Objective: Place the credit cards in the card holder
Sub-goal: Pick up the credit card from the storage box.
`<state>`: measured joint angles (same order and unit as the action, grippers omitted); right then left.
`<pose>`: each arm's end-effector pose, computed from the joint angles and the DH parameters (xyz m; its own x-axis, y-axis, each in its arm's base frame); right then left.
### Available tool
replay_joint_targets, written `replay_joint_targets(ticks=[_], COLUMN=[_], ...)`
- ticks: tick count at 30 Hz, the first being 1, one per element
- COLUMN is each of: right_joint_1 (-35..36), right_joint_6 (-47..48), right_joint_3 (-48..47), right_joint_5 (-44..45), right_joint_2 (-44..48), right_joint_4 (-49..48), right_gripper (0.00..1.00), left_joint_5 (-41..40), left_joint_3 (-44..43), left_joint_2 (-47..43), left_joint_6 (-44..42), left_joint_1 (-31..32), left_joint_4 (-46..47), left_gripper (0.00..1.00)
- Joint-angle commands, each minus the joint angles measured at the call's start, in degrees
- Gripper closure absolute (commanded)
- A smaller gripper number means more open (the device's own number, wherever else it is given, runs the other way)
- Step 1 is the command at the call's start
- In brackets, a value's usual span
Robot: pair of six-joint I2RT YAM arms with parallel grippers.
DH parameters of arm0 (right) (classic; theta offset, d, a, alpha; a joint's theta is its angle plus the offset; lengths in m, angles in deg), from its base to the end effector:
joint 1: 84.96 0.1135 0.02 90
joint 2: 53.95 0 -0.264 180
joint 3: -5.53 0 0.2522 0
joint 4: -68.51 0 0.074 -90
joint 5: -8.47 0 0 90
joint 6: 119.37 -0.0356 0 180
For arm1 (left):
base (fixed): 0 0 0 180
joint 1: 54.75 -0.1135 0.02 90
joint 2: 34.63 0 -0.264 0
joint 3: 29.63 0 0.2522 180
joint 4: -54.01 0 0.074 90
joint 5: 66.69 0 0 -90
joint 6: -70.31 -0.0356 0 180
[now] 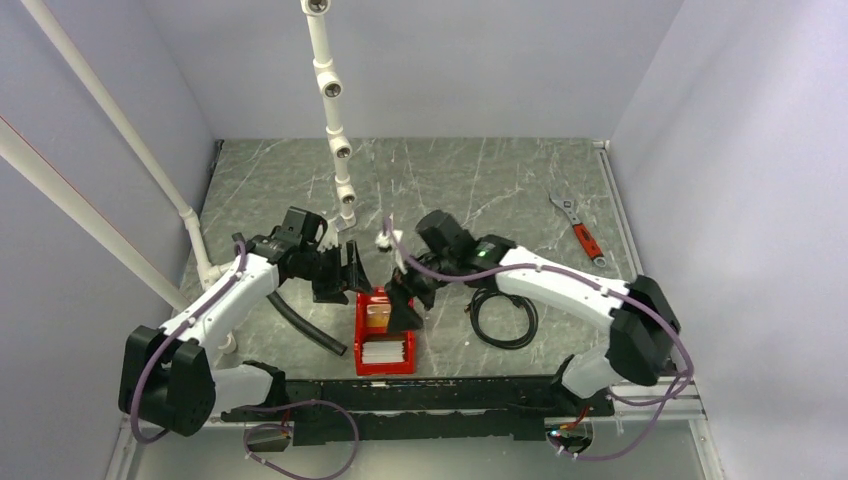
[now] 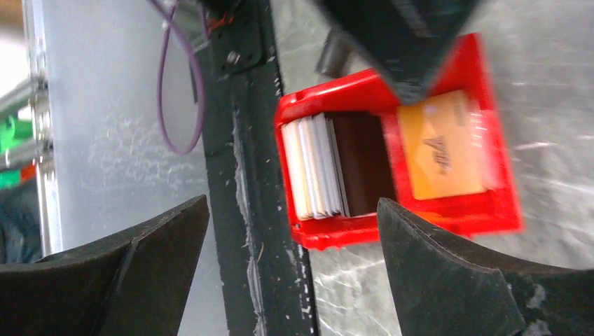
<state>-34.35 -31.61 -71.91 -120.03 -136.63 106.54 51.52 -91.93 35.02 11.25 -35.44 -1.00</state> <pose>0.1807 0.2549 0.2825 -0.4695 -0.5236 -0.7109 -0.8748 0.1669 0.4548 0.2089 -0.0910 0.2354 -0.9733 -0.1390 -0.1826 -0.0024 0.8017 -0.5977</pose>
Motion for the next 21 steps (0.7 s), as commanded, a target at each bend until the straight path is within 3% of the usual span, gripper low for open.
replay_joint_targets(ticks=[1, 7, 21], right_joint_1=[4.2, 8.1, 14.7], right_joint_6=[5.2, 8.2, 9.2], right_joint_3=[-2.9, -8.0, -15.8], right_joint_5=[-3.6, -0.1, 10.1], right_joint_2=[-5.5, -13.9, -25.5], right_joint_4=[0.4, 5.1, 12.5], right_gripper=[0.07, 0.00, 0.02], left_joint_5=[1.6, 0.4, -1.6], left_joint_3=[1.0, 3.6, 4.8], left_joint_2=[1.8, 2.5, 3.0], left_joint_6=[1.4, 2.3, 3.5], left_joint_1=[-0.2, -0.2, -0.2], left_joint_4=[5.3, 7.5, 8.4], left_gripper=[0.25, 0.35, 0.41])
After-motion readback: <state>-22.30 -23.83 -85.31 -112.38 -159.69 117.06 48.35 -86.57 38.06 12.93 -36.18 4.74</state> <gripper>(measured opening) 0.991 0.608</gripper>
